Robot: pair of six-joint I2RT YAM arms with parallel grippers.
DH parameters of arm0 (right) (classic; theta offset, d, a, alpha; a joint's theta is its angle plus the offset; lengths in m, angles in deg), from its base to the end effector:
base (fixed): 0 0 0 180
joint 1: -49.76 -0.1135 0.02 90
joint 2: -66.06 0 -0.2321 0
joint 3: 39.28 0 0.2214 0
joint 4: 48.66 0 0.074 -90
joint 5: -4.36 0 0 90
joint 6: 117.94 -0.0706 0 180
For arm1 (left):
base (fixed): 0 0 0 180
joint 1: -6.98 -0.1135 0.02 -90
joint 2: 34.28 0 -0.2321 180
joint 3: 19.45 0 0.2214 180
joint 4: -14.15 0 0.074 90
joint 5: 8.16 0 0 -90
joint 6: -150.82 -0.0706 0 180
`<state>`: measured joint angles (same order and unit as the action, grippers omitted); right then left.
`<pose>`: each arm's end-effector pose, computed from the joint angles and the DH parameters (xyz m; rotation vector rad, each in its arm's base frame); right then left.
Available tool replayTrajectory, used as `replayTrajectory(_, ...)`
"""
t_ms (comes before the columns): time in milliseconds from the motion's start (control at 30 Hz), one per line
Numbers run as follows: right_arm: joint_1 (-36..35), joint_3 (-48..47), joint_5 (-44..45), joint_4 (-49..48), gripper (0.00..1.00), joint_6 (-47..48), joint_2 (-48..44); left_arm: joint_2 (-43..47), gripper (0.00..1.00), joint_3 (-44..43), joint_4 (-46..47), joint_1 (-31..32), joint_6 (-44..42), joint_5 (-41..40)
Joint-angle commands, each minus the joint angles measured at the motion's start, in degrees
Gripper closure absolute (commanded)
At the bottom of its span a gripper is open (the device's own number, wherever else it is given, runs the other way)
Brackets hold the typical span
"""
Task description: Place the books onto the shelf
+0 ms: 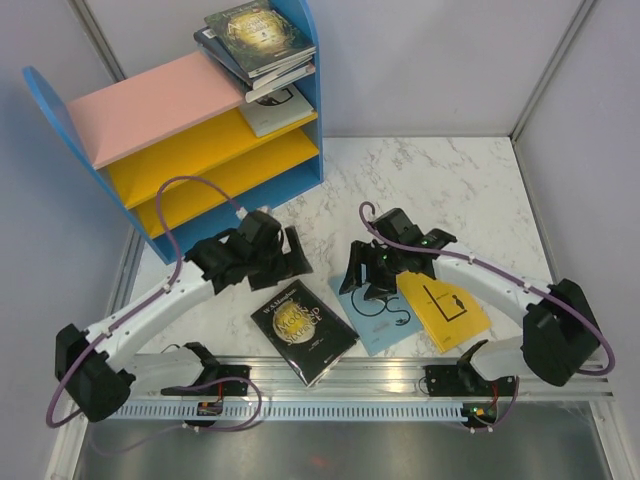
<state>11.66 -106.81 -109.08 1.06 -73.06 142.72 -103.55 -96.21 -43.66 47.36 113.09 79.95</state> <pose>0.1848 0.1806 0.1854 0.0100 2.8484 0.9674 0.1917 -0.1600 0.2482 -0.2810 2.5512 -0.6406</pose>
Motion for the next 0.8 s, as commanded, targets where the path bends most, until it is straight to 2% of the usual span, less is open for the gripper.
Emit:
replayTrajectory(0,0.14,-5.4,-2.04,-3.32,0.24,3.54,4.71,7.12,0.0,8.29,-6.16,0.22,3.71,-2.24)
replayTrajectory(133,0.14,-9.62,-4.06,-4.11,0.24,5.22,11.13,11.44,0.0,14.87,-11.25,0.23,6.87,-3.03)
replayTrajectory(267,0.23,-13.66,-5.65,-5.08,0.25,6.01,17.55,12.24,0.0,18.4,-11.18,0.4,9.34,-1.71)
replayTrajectory(433,0.23,-14.63,-6.79,-6.31,0.25,6.45,22.03,9.43,0.0,21.39,-10.3,0.66,10.22,-1.54)
replayTrajectory(767,0.23,-11.91,-6.7,-7.37,0.25,7.16,23.18,0.99,0.0,22.98,-1.35,2.07,9.61,-0.66)
